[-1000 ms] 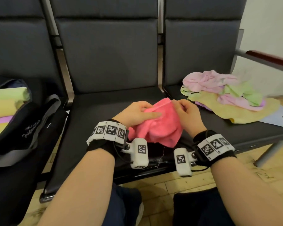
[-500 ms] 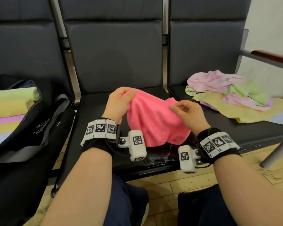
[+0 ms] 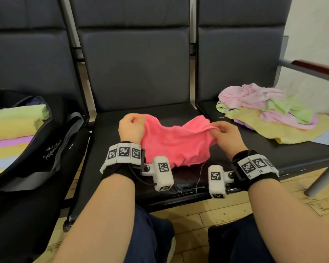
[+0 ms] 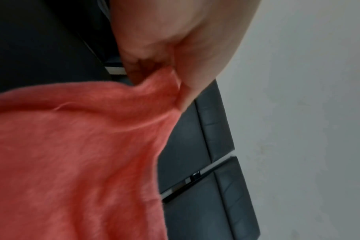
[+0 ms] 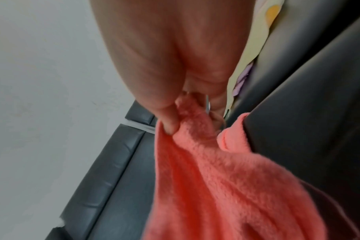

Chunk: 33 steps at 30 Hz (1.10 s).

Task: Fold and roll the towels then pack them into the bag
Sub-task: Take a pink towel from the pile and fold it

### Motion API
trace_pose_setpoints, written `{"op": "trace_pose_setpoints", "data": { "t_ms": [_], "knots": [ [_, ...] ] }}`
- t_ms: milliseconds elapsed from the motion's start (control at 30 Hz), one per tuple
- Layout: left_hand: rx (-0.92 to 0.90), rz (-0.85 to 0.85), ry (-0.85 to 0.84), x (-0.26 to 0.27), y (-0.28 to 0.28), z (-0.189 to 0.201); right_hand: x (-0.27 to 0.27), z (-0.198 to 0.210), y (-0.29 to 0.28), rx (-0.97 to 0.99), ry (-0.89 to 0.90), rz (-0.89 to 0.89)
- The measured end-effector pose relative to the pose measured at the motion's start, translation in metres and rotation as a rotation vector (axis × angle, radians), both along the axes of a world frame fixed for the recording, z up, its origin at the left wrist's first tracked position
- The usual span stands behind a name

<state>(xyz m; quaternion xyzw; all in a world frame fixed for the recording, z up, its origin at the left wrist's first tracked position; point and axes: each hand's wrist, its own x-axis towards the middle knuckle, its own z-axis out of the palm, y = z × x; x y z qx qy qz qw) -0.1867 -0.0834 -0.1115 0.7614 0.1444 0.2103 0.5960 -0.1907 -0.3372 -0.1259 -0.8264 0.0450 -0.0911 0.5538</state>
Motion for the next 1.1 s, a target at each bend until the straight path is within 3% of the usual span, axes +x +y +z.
{"op": "trace_pose_setpoints", "data": {
  "t_ms": [67,200,300,400,500,633,800,933,1100],
  "knots": [
    [0.12,-0.18,0.105,-0.001,-0.01,-0.002,-0.007,0.009,0.013,0.064,-0.064,0.117],
    [0.182,-0.604,0.051,-0.009,-0.036,0.001,-0.014,0.017,0.033,0.007,-0.114,0.32],
    [0.184,-0.802,0.088,-0.016,-0.045,0.003,-0.014,0.017,0.041,0.072,-0.129,0.31],
    [0.194,-0.669,0.009,-0.018,-0.045,0.006,-0.011,0.013,0.039,0.11,-0.141,0.276],
    [0.154,-0.6,-0.059,-0.015,-0.041,0.008,-0.009,0.007,0.038,0.106,-0.045,0.294],
    [0.053,-0.516,0.013,-0.01,-0.037,0.007,-0.008,0.009,0.042,0.215,-0.025,0.278],
    [0.144,-0.699,0.024,-0.021,-0.044,0.009,-0.013,0.016,0.042,0.263,-0.039,0.333],
    [-0.012,-0.635,-0.016,-0.021,-0.047,0.01,-0.018,0.016,0.043,0.184,-0.064,0.406],
    [0.069,-0.549,-0.098,-0.019,-0.04,0.012,-0.016,0.015,0.04,0.141,-0.049,0.414]
  ]
}}
